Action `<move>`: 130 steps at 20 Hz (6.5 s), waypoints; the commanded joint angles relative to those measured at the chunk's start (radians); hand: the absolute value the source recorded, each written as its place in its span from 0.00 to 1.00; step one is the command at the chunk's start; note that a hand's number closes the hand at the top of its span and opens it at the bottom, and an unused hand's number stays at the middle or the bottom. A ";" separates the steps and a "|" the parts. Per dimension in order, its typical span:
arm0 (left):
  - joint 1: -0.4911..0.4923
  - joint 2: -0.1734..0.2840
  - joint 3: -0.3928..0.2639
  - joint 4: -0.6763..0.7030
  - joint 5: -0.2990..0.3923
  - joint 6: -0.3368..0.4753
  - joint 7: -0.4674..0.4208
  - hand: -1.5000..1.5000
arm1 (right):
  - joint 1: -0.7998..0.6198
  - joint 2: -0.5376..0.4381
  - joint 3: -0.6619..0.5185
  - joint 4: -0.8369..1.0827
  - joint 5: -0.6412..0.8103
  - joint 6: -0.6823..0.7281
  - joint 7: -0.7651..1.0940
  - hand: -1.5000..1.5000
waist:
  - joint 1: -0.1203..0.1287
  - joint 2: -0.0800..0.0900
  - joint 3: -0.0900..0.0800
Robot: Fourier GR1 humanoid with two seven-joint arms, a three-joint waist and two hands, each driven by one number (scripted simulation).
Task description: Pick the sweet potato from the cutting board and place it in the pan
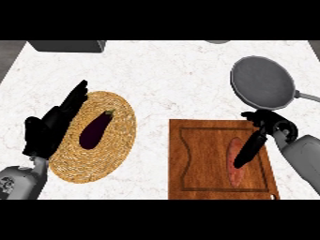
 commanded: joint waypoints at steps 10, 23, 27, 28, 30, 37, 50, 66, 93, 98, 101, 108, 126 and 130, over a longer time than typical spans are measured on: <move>0.012 -0.016 0.056 0.056 -0.018 -0.030 -0.058 0.50 | -0.016 0.026 0.116 -0.049 0.007 0.041 0.249 0.00 | -0.029 -0.005 0.000; 0.012 -0.037 0.080 -0.012 -0.049 -0.050 0.019 0.50 | -0.010 0.135 0.151 0.094 0.131 -0.018 0.168 0.00 | -0.019 -0.003 0.001; 0.011 -0.066 0.061 -0.071 -0.063 -0.038 0.088 0.50 | 0.034 0.084 0.124 0.093 0.090 0.085 0.080 1.00 | -0.021 -0.003 0.001; -0.001 -0.097 0.055 -0.003 -0.083 -0.024 0.033 0.50 | -0.012 0.147 0.155 0.097 0.114 0.077 0.095 1.00 | -0.020 -0.002 0.001; -0.001 -0.058 0.085 -0.002 -0.064 -0.069 0.031 0.50 | 0.023 0.123 0.145 0.142 0.107 0.099 0.001 1.00 | -0.019 -0.001 0.001; 0.062 -0.074 0.073 -0.065 -0.093 -0.055 0.031 0.50 | 0.052 0.146 0.147 0.097 0.119 0.082 0.034 1.00 | -0.017 -0.004 0.001; 0.063 -0.115 0.079 -0.034 -0.126 -0.062 0.018 0.50 | -0.072 0.159 0.226 -0.224 0.559 -0.160 -0.051 1.00 | -0.024 -0.018 0.000; 0.047 -0.143 0.087 -0.042 -0.157 -0.044 0.033 0.50 | -0.023 0.310 0.277 -0.480 1.277 -0.407 0.078 1.00 | -0.032 -0.007 0.001; 0.047 -0.158 0.131 -0.034 -0.178 -0.141 0.015 0.50 | -0.259 0.232 -0.461 0.699 0.837 -0.903 -1.063 1.00 | 0.009 0.007 0.003; 0.022 -0.169 0.138 -0.090 -0.165 -0.145 0.100 0.50 | -0.355 0.217 -0.543 0.914 0.802 -0.921 -1.220 1.00 | 0.012 0.008 0.003; 0.018 -0.204 0.121 0.001 -0.208 -0.127 0.001 0.50 | -0.397 0.193 -0.601 0.995 0.762 -0.914 -1.299 1.00 | 0.016 0.014 0.004; 0.008 -0.186 0.131 -0.041 -0.170 -0.170 0.034 0.50 | -0.458 0.153 -0.599 1.193 0.790 -0.742 -1.100 0.00 | 0.046 0.024 0.004; -0.021 -0.185 0.155 -0.027 -0.175 -0.166 0.051 0.50 | -0.342 0.094 -1.027 1.092 0.342 -0.460 -1.654 0.00 | 0.026 0.028 0.009; -0.009 -0.154 0.180 -0.026 -0.162 -0.195 0.024 0.50 | -0.313 0.027 -1.051 1.131 0.317 -0.311 -1.697 0.00 | 0.029 0.024 0.007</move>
